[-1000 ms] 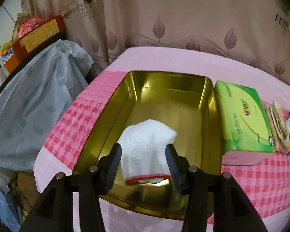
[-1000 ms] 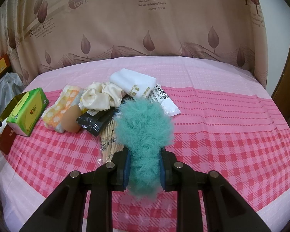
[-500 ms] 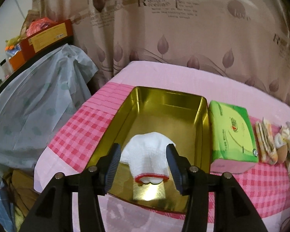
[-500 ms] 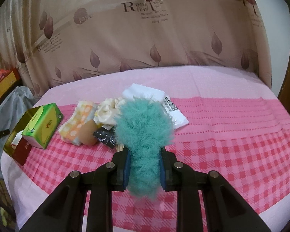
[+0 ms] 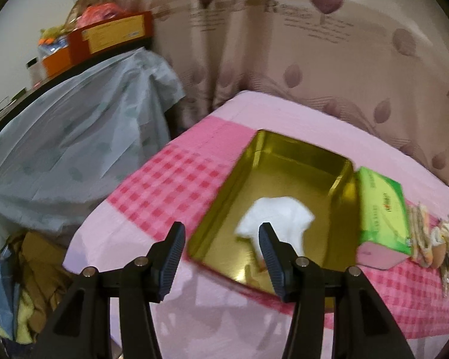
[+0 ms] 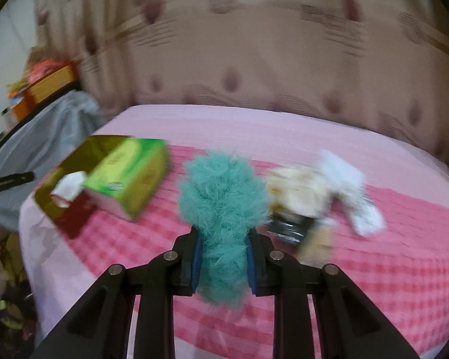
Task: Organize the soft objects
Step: 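Carry the teal scrunchie into the gold tin and open the right tool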
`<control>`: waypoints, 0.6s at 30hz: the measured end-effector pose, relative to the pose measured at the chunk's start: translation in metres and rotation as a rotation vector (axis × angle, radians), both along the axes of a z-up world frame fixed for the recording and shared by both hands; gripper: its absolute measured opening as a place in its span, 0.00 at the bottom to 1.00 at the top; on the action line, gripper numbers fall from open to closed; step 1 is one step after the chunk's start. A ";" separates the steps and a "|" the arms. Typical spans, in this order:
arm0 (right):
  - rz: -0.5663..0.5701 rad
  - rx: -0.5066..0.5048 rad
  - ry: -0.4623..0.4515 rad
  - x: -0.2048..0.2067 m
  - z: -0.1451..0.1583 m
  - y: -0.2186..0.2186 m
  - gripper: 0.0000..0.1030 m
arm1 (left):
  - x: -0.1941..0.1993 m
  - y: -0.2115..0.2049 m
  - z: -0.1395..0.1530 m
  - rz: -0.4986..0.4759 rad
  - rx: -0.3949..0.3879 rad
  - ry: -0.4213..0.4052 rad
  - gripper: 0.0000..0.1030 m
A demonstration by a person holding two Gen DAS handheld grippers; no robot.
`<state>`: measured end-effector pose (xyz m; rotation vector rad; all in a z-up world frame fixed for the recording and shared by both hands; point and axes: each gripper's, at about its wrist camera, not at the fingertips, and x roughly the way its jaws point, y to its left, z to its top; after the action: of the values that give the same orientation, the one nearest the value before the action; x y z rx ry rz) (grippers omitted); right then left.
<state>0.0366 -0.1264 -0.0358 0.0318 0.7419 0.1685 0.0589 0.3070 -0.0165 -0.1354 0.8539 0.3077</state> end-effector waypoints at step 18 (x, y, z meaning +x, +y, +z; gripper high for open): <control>0.470 0.000 0.040 0.041 0.007 0.232 0.21 | -0.008 0.036 -0.004 0.173 0.053 0.019 0.51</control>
<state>0.0781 0.1056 -0.0292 -0.1407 0.7803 0.6170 0.0511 0.3428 -0.0208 -0.1575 0.8540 0.4939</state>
